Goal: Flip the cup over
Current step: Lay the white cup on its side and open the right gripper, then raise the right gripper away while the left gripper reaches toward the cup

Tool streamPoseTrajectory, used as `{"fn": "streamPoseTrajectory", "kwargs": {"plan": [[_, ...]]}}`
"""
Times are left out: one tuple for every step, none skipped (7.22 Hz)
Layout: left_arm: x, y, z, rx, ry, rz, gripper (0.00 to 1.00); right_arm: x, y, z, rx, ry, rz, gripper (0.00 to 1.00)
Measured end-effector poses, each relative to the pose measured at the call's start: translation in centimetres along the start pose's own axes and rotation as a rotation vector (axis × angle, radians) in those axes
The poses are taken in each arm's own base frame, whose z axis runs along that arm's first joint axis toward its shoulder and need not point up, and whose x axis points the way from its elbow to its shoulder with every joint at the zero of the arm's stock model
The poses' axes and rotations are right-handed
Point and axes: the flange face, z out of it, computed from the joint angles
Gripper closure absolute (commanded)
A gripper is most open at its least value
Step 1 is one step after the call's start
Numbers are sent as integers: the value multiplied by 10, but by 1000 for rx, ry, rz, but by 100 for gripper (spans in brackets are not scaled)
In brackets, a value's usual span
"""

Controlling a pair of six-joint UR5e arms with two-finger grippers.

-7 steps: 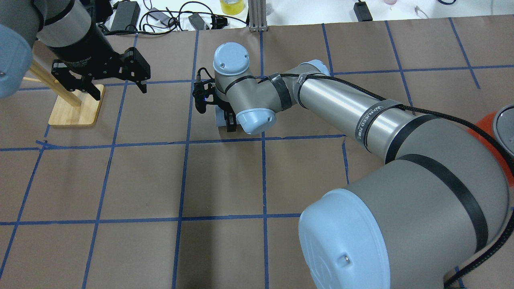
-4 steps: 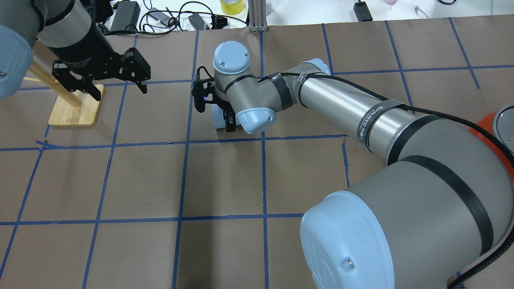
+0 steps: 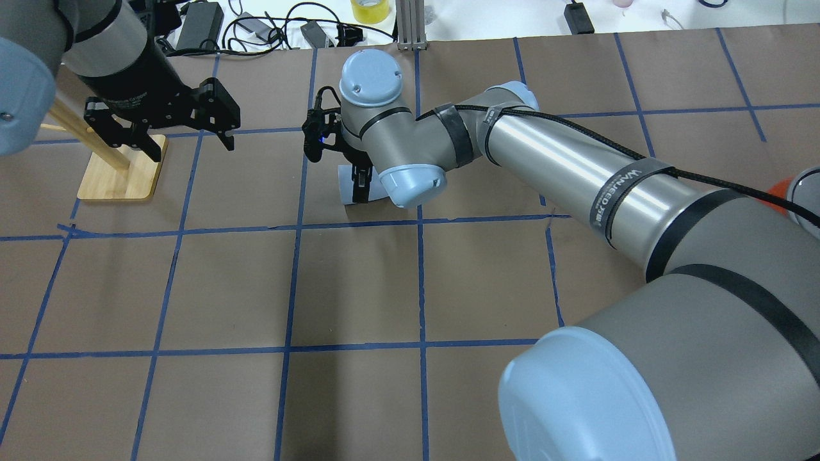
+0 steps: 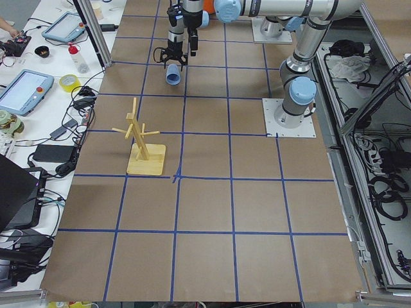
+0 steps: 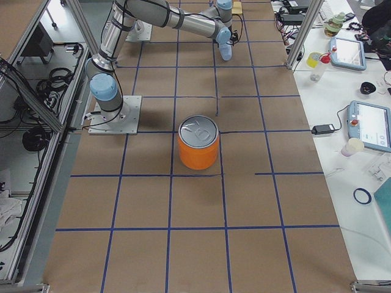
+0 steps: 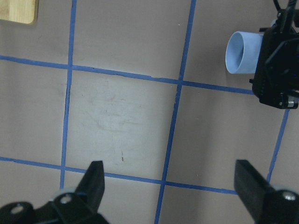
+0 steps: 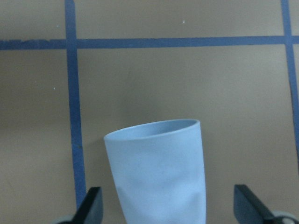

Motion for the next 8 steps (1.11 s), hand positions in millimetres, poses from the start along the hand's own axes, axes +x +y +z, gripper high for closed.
{"fn": "streamPoseTrajectory", "kwargs": {"plan": [[-3, -4, 5, -11, 20, -11, 0, 1, 9, -27, -29, 29, 95, 0], [-10, -10, 10, -27, 70, -36, 0, 2, 27, -54, -73, 51, 231, 0], [-17, -17, 20, -51, 142, -57, 0, 0, 51, -81, -110, 69, 409, 0], [-18, -22, 34, -71, 224, -55, 0, 0, 81, -108, -132, 84, 617, 0], [-14, -29, 48, -74, 297, -45, 0, 7, 119, -134, -158, 86, 803, 0], [-9, -38, 67, -64, 369, -41, 0, 17, 161, -164, -189, 82, 941, 0], [-3, -48, 86, -39, 446, -37, 0, 21, 198, -197, -211, 81, 1036, 0], [3, -58, 102, -9, 520, -31, 0, 18, 219, -226, -221, 88, 1098, 0]]}}
